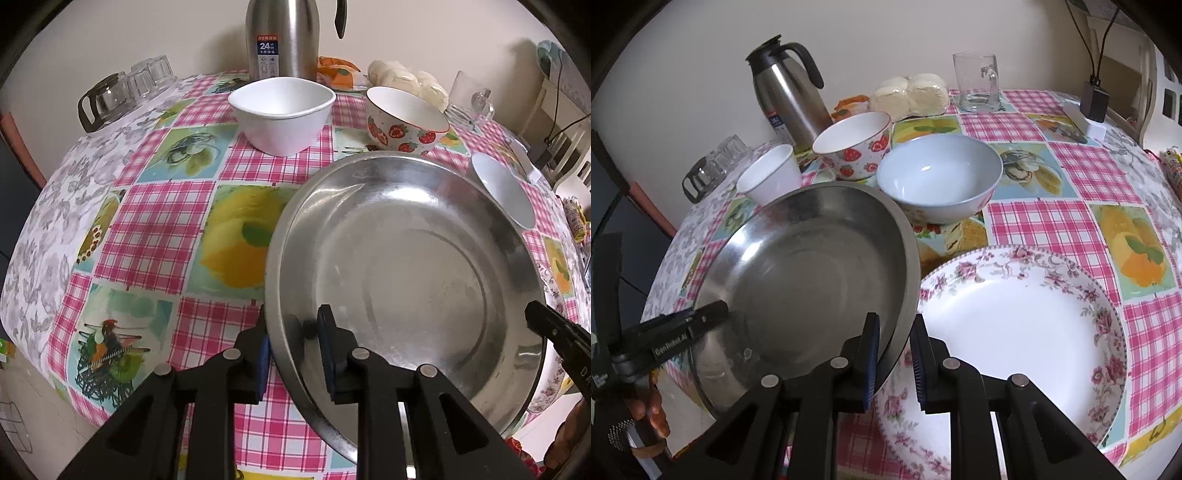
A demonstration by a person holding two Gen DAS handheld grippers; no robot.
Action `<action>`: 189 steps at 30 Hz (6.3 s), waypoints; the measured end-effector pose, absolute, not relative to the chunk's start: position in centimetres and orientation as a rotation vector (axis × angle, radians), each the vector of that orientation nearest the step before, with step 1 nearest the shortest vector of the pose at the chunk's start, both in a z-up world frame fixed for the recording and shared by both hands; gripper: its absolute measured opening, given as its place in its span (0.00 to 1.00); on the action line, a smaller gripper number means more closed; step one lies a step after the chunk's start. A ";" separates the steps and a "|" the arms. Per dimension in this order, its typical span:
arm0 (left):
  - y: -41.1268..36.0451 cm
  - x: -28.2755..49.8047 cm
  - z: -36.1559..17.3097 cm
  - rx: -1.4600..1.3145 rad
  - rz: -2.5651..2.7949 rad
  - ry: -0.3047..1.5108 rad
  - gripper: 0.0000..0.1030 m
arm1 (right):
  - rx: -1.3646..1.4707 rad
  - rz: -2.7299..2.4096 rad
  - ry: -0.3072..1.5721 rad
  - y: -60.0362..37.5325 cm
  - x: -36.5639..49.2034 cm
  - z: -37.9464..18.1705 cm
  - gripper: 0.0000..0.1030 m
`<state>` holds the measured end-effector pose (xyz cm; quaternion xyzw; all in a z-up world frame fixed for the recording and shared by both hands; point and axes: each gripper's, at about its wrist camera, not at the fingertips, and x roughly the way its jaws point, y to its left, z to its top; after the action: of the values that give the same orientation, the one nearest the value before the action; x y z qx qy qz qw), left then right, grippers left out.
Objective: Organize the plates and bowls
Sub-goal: 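Lift the steel plate with the left gripper and carry it aside, then grasp the floral-rim white plate rim with the right gripper while left holds steel plate, then lift the floral plate with the right gripper and carry it toward the steel plate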
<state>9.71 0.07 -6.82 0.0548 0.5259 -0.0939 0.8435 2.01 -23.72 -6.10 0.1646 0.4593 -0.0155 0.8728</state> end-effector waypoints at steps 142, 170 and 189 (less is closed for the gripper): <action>-25.6 4.5 -8.8 0.104 -0.668 1.157 0.19 | 0.662 -0.421 0.837 -45.8 -9.1 -7.9 0.17; -19.4 4.7 -1.6 0.034 -0.731 0.970 0.19 | 0.616 -0.362 0.663 -41.1 -8.3 -2.3 0.18; -9.2 8.2 -0.8 -0.086 -0.642 0.965 0.20 | 0.538 -0.219 0.701 -32.4 -3.4 -1.3 0.19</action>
<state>8.24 -9.24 -0.75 -0.0405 0.4558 -0.3031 0.8359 -3.37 -32.41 -1.29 0.2600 0.3387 -0.1057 0.8981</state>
